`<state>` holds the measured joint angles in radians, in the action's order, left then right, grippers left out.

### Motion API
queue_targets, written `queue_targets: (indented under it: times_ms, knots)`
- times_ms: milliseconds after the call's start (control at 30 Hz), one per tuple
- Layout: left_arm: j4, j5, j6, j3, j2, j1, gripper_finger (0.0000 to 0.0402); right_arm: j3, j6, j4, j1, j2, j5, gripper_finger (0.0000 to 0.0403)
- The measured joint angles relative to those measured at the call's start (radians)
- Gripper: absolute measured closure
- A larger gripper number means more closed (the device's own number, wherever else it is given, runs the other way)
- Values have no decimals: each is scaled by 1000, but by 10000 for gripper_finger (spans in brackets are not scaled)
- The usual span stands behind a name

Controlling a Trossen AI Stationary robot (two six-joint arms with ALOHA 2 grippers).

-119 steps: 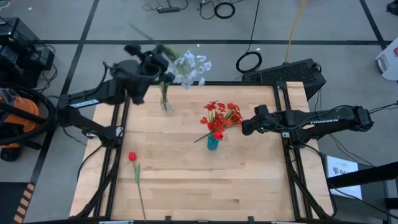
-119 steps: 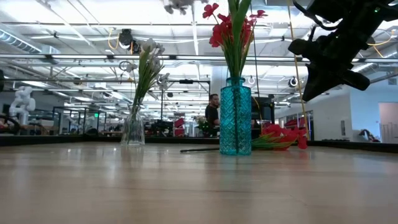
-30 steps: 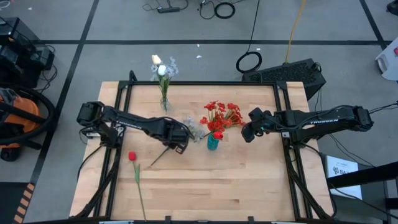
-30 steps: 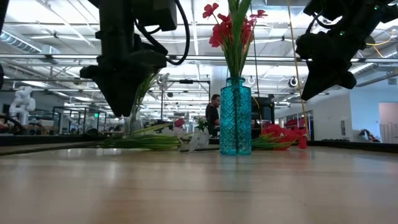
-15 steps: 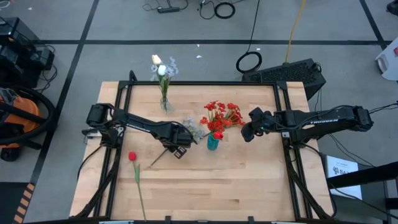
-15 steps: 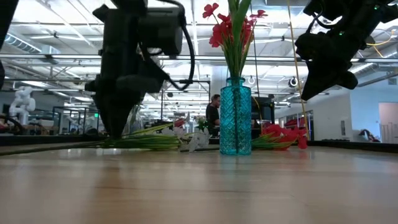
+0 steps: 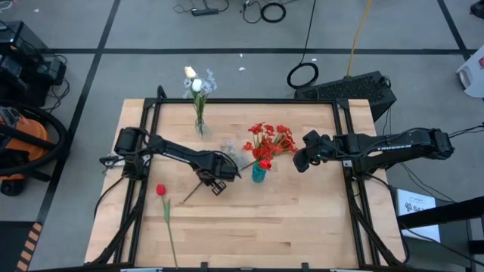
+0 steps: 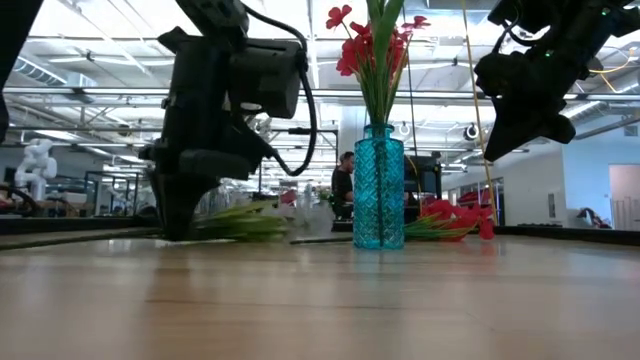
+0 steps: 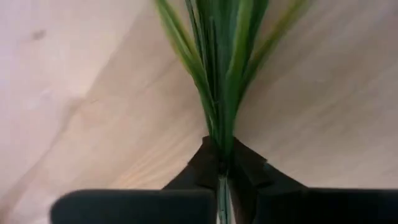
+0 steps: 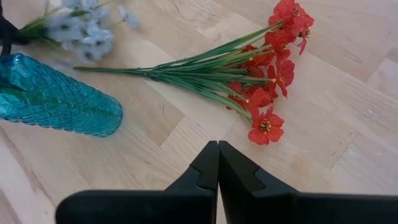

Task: Sort flowers into vase by color
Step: Put the white poppies into the transparent vase

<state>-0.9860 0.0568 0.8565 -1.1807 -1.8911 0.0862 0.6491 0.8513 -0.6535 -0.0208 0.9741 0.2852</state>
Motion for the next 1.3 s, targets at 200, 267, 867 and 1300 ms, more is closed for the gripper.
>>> queue_targets:
  times_ms: [200,267,867,1300]
  knots:
    - [-129,35,10,-24,128,-2,392,0,0,-1,0,0,0,401]
    - [-168,94,26,-23,199,-1,394,0,-2,0,0,0,0,401]
    - [1035,255,-737,277,829,-311,394,0,62,159,0,1,21,401]
    - [1260,-355,-653,521,955,-716,394,0,27,154,0,1,26,401]
